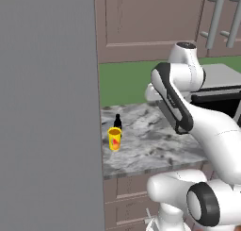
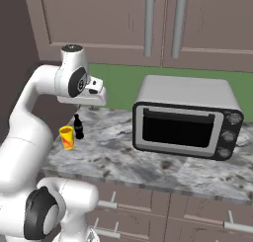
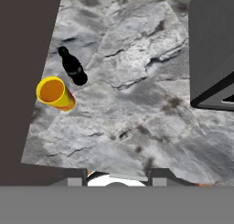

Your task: Place the microwavable item in the microwave. Then, close the microwave door and press the start button.

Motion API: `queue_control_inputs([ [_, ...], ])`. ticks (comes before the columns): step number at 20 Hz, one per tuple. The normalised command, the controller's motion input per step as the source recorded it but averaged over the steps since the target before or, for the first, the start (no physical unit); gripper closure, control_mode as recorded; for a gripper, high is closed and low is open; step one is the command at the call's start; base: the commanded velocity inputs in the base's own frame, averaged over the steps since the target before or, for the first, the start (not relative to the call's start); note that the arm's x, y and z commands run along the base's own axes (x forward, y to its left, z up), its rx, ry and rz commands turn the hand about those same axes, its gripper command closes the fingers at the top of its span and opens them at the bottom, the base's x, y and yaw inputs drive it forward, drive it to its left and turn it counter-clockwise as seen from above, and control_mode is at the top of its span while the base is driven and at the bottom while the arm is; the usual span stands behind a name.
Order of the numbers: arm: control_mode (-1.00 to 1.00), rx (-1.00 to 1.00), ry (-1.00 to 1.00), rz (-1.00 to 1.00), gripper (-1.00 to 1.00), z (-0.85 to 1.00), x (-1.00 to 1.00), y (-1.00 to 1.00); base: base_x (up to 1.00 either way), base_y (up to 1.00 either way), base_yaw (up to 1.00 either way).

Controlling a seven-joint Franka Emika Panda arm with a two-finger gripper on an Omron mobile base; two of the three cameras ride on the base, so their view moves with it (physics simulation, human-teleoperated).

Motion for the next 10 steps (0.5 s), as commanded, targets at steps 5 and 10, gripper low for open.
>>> queue_control_inputs([
  [5, -1.00, -0.06, -0.08, 0.03, -1.00, -0.20, -0.49, 0.38, 0.00, 0.00, 0.00],
  [10, -1.00, 0.00, 0.14, -0.01, -1.00, -0.80, 0.18, 0.70, 0.00, 0.00, 0.00],
])
